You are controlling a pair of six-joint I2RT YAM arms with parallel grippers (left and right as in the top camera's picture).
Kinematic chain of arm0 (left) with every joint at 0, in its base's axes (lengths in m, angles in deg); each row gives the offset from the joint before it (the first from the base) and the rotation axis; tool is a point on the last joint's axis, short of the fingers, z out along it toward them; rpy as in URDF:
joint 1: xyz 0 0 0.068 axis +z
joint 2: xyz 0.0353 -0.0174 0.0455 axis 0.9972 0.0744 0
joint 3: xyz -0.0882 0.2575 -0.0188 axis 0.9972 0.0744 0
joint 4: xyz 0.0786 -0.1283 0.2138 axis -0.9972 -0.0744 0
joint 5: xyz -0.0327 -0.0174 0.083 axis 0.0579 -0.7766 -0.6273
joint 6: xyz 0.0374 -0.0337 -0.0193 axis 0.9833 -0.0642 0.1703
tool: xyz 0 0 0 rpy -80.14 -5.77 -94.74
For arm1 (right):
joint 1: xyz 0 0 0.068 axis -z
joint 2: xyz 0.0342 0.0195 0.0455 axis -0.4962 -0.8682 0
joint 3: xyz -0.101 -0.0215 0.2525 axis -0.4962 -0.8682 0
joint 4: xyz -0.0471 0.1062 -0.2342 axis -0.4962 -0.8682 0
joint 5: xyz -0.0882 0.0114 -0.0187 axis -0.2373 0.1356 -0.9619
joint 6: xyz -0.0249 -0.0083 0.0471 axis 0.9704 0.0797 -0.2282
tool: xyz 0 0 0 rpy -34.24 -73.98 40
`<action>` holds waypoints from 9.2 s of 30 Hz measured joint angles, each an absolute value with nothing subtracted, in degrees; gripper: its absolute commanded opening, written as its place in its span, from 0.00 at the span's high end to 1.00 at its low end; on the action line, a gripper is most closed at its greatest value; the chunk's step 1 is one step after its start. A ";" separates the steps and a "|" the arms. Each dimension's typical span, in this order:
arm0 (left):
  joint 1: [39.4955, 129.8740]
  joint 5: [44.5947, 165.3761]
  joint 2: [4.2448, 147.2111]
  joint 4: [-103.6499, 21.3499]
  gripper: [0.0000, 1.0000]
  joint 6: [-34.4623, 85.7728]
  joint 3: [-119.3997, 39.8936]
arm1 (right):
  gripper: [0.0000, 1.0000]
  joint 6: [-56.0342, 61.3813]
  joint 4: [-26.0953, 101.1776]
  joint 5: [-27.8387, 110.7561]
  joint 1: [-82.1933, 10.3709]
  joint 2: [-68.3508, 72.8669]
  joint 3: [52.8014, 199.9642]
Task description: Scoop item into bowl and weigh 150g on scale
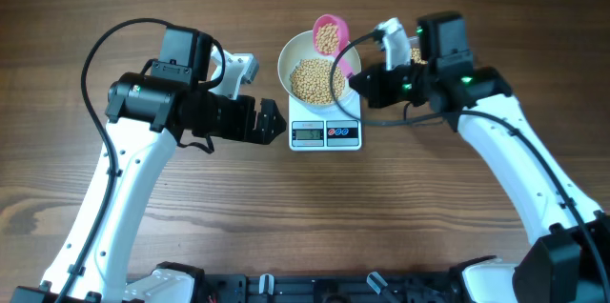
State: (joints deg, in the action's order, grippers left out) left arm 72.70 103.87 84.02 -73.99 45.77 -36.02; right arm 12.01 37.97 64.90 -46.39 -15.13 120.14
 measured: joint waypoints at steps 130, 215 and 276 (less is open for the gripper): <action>72.70 103.87 84.02 -73.99 0.00 45.77 -36.02 | 0.96 30.34 28.55 29.40 -34.00 -25.80 119.92; 72.70 104.07 84.02 -69.12 0.00 44.05 -36.02 | 0.96 24.38 -7.89 94.06 -27.75 -22.56 145.58; 69.59 128.20 84.07 -24.64 0.62 -7.93 -35.91 | 0.96 -18.59 25.01 112.92 -42.74 -22.56 145.58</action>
State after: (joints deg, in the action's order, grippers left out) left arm 69.59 128.20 84.07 -24.64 -7.93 -35.91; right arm -18.59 25.01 112.92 -42.74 -22.56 145.58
